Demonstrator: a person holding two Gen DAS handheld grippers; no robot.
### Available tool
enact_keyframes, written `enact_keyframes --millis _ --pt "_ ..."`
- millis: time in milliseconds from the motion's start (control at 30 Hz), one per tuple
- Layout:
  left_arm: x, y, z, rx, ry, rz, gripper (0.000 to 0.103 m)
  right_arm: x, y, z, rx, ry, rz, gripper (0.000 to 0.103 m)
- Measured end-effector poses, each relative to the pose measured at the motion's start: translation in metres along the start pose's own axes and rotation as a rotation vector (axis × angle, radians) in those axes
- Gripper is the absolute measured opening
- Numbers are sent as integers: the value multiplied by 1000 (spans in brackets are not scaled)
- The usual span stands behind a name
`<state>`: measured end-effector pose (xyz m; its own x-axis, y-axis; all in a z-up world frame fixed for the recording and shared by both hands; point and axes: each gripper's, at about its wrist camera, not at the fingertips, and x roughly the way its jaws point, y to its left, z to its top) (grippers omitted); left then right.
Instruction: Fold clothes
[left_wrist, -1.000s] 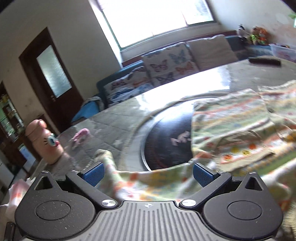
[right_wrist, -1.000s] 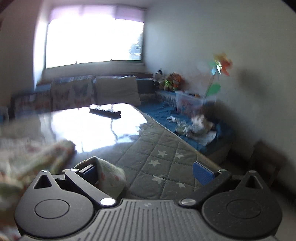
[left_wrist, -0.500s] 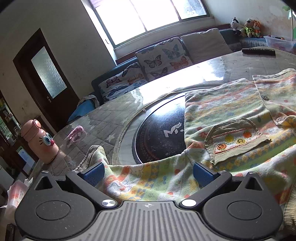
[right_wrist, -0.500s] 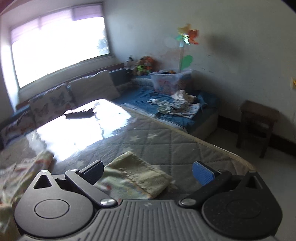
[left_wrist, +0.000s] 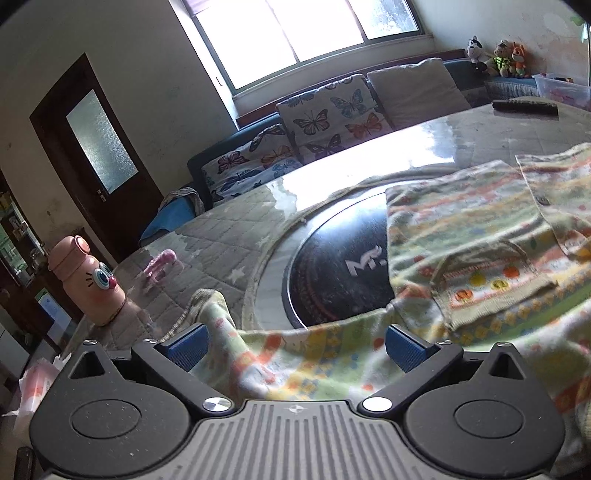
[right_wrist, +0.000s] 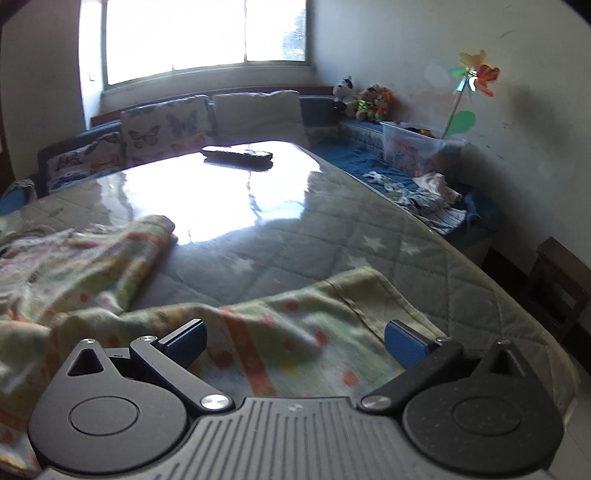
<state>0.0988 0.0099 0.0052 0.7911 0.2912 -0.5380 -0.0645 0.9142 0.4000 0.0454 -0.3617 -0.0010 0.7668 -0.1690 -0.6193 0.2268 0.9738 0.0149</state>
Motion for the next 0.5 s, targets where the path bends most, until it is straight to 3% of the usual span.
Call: enact_keyframes --millis 167,400,500 --pt "14 2 26 -28 -11 -55 103 12 23 25 -27 22 113 103" --pt "45 -22 58 16 -5 -172 102 45 69 49 -61 129 322 103" --pt "60 -29 64 18 14 -203 102 54 92 53 -121 150 360 103"
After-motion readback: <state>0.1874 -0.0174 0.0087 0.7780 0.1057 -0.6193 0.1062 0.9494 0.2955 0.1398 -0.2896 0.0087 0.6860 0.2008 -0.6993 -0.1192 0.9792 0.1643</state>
